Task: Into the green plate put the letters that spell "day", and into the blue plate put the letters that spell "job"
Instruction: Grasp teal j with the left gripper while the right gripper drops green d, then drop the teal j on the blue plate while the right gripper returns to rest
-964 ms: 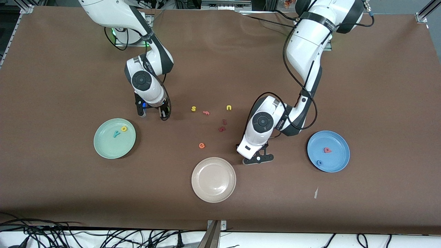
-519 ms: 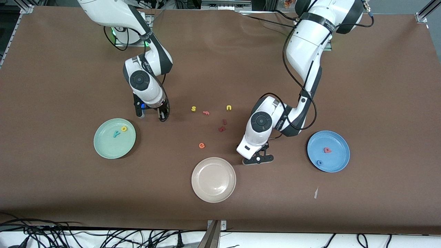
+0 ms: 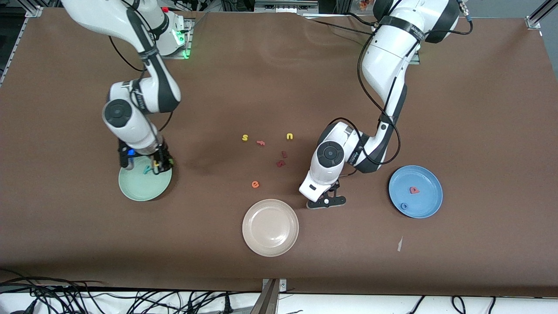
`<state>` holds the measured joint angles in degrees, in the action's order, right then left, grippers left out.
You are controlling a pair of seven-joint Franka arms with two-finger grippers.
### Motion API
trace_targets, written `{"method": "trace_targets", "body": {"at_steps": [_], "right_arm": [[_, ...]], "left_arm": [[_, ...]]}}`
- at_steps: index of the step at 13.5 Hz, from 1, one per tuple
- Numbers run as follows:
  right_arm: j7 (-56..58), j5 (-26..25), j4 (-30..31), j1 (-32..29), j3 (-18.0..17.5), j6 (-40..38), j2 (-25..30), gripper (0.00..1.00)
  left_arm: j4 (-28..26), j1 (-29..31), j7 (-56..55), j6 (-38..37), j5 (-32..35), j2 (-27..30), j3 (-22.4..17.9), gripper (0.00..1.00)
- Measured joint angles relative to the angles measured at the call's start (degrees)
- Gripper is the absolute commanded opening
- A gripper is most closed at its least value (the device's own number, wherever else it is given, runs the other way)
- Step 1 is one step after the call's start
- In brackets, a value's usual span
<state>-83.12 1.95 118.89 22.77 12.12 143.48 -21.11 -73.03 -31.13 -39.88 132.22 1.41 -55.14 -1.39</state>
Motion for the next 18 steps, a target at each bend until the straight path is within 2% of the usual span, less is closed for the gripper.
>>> {"method": "trace_targets", "body": {"at_steps": [5, 6, 7, 8, 10, 12, 13, 14, 18], "right_arm": [[9.1, 0.0, -0.8, -4.3, 1.1, -0.1, -0.8, 0.0], [9.2, 0.0, -0.8, -4.4, 1.1, 0.4, -1.1, 0.1], [9.2, 0.0, -0.8, -4.4, 1.1, 0.7, -1.3, 0.47], [9.2, 0.0, -0.8, -4.4, 1.1, 1.0, -1.4, 0.73], [9.3, 0.0, -0.8, -4.4, 1.1, 1.9, -1.4, 0.8], [9.4, 0.0, -1.0, -4.4, 1.1, 2.6, -1.4, 0.83], [9.5, 0.0, -1.2, -4.4, 1.1, 2.7, -1.4, 0.94], [9.5, 0.0, -1.4, -4.4, 1.1, 2.9, -1.4, 0.99], [9.8, 0.0, -2.7, -4.4, 1.1, 3.1, 0.2, 1.0]], "left_arm": [[0.1, -0.4, -0.1, 0.0, 0.0, 0.0, 0.0, 0.26], [0.1, -0.5, -0.1, 0.0, 0.0, 0.0, 0.0, 0.21], [0.1, -0.5, -0.1, 0.0, 0.0, 0.0, 0.0, 0.15], [0.1, -0.5, -0.1, 0.0, 0.0, 0.0, 0.0, 0.12], [0.2, -0.5, -0.1, 0.0, 0.0, 0.0, 0.0, 0.02], [0.2, -0.5, 0.0, 0.0, 0.0, 0.0, 0.0, 0.0], [0.2, -0.5, 0.0, 0.0, 0.0, 0.0, 0.0, 0.0], [0.2, -0.5, 0.0, 0.0, 0.0, 0.0, 0.0, 0.0], [0.9, 0.2, 6.0, -0.6, 0.0, 0.2, -0.7, 0.0]]}}
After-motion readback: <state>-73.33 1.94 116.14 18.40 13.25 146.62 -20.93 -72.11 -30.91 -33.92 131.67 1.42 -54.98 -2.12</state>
